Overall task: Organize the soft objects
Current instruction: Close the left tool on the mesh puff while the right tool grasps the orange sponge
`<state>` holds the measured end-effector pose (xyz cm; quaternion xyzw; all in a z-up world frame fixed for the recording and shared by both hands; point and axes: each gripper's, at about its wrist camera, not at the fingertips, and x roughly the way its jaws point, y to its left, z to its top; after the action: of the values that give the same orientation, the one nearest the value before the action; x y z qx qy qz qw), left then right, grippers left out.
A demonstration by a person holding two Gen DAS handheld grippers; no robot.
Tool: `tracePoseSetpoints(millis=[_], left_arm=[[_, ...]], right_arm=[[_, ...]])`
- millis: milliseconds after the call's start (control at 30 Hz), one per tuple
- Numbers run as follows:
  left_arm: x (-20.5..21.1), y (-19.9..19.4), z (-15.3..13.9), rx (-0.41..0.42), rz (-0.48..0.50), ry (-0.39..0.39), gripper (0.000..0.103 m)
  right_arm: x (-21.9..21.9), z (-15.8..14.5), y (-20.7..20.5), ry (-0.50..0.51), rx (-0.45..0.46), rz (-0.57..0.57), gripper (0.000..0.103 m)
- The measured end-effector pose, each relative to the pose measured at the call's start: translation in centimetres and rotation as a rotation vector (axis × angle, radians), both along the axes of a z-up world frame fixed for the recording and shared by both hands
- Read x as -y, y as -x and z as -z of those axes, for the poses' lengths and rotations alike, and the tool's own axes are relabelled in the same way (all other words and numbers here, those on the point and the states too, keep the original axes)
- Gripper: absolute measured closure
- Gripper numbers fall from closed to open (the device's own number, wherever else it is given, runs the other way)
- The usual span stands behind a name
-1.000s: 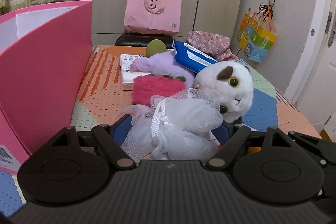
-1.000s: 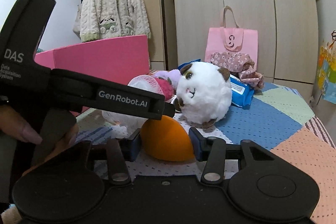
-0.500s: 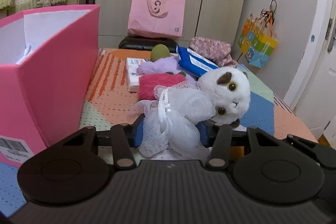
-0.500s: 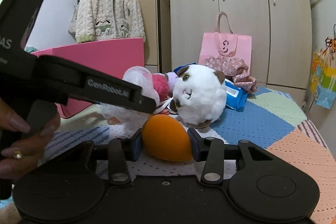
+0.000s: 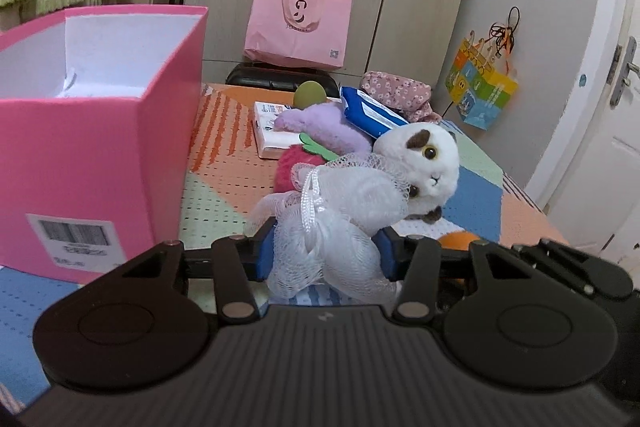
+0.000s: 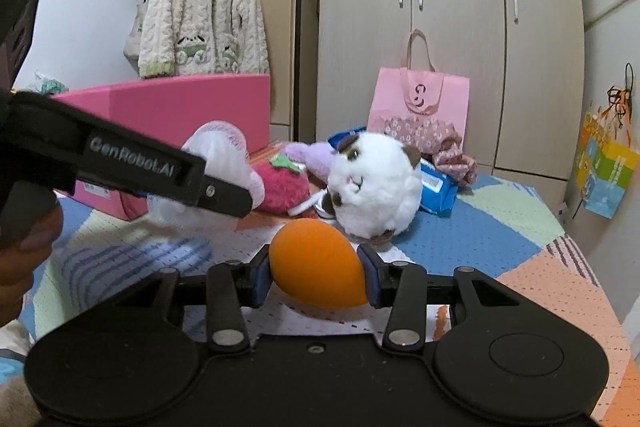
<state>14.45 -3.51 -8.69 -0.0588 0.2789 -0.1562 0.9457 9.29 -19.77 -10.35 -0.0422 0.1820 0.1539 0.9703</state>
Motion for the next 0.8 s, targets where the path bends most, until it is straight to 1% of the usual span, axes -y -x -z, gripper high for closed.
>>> tracePoseSetpoints(millis=[100,167,333,400,467,567,700,800], left_arm=[[-0.2,0.4,-0.6,-0.026,-0.002,-0.02,0.055],[-0.6,0.8,-1.1,-0.029,0.008,-0.04,0.055],[-2.4,1.8,-2.3,-0.059,0.02,-0.067,0.055],[-3.1,2.3,-2.8,-0.069,0.025,-0.08,0.055],[-3.9,2.8,-3.2,-0.086,0.034,-0.091,0.055],[-5.3,3.7,-3.6,-0.103,0.043,-0.093,0.055],[-6.8,4.8,-4.2,-0.109,0.046,-0.126,0.055],[-8.0,5.3,-4.7,-0.121,0.053,-0.127,0.055]], right_arm=[[-0.2,-0.5,0.2,-0.001,-0.002,-0.01,0.054],[-0.3,-0.8,-0.1,-0.011,-0.022,-0.002,0.054],[0.1,-2.0,-0.5,-0.079,-0.101,0.0,0.054],[0.2,-1.9,-0.5,-0.097,-0.129,-0.006,0.054],[0.3,-1.7,-0.7,-0.13,-0.185,-0.009,0.053],[0.3,-2.0,-0.4,-0.181,-0.244,-0.051,0.053],[-0.8,-3.1,0.4,-0.187,-0.271,-0.113,0.053],[-1.7,-4.2,0.7,-0.199,-0.296,-0.168,0.053]])
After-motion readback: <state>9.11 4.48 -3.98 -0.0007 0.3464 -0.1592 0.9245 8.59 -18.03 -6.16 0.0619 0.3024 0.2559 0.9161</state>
